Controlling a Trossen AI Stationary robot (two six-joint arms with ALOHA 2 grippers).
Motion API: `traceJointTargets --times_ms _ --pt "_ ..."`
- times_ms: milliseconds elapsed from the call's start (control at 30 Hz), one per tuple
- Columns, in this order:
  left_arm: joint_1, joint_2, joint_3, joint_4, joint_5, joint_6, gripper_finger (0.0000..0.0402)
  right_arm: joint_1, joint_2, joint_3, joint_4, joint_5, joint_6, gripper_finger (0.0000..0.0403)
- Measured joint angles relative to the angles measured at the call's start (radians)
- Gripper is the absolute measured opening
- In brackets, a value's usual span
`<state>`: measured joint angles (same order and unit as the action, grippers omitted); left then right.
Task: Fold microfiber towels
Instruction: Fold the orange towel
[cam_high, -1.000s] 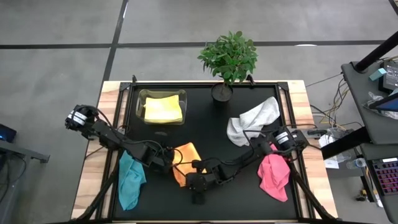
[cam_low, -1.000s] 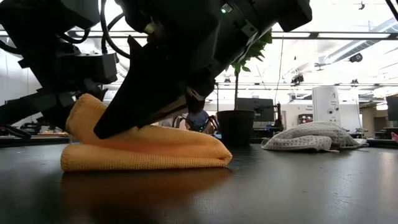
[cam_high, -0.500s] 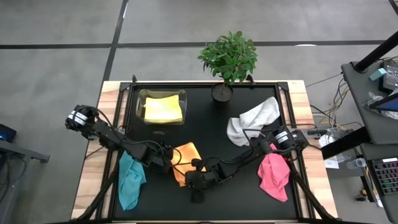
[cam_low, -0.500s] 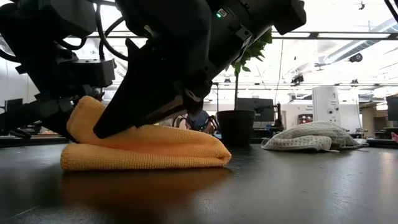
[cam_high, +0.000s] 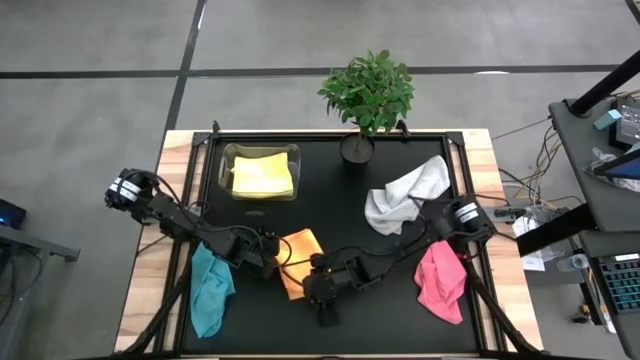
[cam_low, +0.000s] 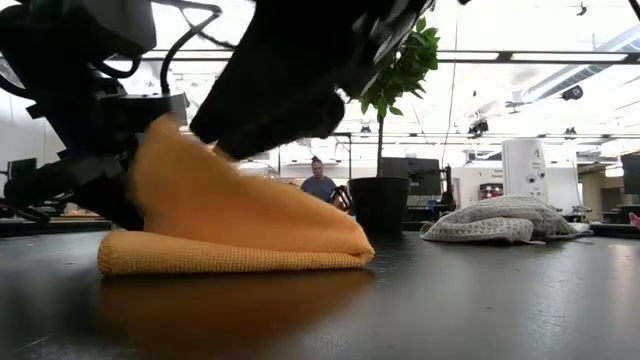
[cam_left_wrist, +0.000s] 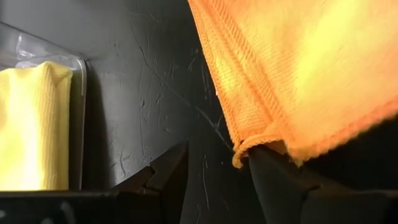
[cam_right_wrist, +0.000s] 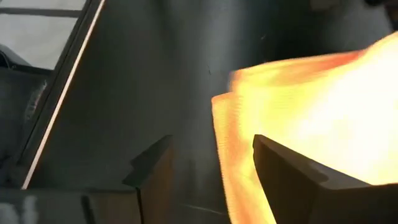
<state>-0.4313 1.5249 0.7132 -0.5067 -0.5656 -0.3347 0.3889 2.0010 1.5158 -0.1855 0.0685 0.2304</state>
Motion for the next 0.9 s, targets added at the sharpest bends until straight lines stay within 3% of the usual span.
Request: traceJointTargets --times_ms 300,400,600,800,900 --pt "0.0 0.0 0.0 0.011 -0.001 0.0 0.0154 -0.043 -0.083 -0.001 -0.094 0.017 -0.124 0.0221" --pt "0.0 0.0 0.0 0.012 -0.016 0.0 0.0154 -0.101 -0.086 -0.013 -0.136 0.066 -0.173 0.0222" --pt "0.0 0.0 -0.001 0.012 -0.019 0.0 0.0154 -0.254 -0.084 -0.063 -0.082 0.062 -0.231 0.0218" --pt "0.0 0.0 -0.003 0.013 -0.019 0.0 0.0154 -0.375 -0.052 -0.141 0.096 -0.161 -0.234 0.0204" --pt "0.0 0.0 -0.006 0.013 -0.019 0.0 0.0154 -0.403 -0.037 -0.16 0.129 -0.199 -0.219 0.0199"
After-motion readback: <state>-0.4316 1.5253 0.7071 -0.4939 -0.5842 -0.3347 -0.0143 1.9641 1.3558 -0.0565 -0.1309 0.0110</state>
